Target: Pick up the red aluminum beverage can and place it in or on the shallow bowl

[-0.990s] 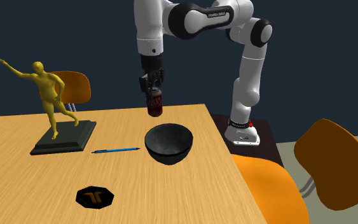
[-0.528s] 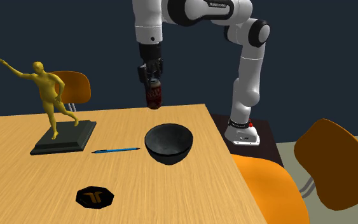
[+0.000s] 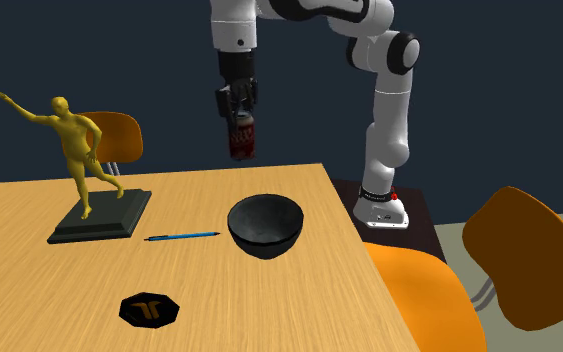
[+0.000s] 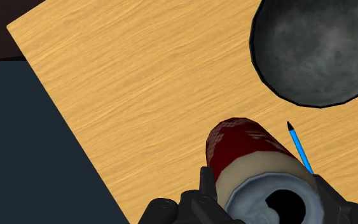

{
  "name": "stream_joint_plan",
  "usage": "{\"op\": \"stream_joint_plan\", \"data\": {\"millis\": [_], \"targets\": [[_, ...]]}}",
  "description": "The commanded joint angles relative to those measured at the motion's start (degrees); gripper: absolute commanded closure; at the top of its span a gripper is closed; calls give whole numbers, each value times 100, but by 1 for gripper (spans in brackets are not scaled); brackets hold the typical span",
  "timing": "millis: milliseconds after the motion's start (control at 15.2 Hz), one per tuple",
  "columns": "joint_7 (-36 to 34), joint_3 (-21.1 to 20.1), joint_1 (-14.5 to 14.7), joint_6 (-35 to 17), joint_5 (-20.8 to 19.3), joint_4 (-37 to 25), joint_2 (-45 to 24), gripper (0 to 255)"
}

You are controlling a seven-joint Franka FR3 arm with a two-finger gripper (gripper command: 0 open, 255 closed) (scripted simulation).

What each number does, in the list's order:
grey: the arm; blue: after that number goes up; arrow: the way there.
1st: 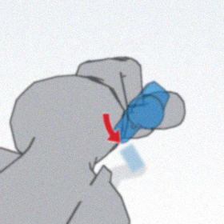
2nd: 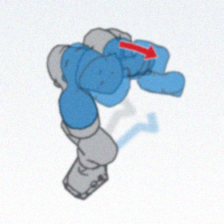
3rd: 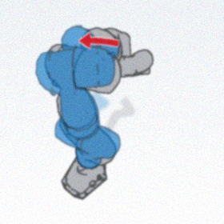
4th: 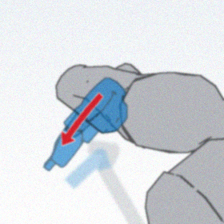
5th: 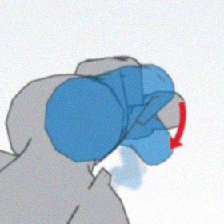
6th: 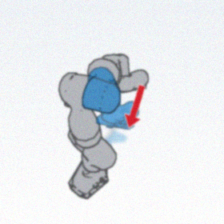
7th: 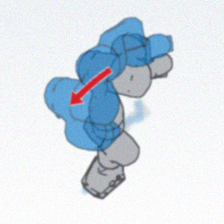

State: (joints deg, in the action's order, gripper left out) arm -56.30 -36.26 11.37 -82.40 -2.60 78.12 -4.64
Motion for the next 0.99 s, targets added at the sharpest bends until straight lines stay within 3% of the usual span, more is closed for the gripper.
{"op": "stream_joint_plan", "data": {"millis": [0,396,660,924], "targets": [[-297,-134,189,125,-99,-232,-139,255],[-1339,-541,1056,602,-658,-1265,-886,255],[-2027,-671,2040,1148,-1278,-2447,-1681,255],[-1965,-680,1689,608,-989,-1593,-1320,255]]}}
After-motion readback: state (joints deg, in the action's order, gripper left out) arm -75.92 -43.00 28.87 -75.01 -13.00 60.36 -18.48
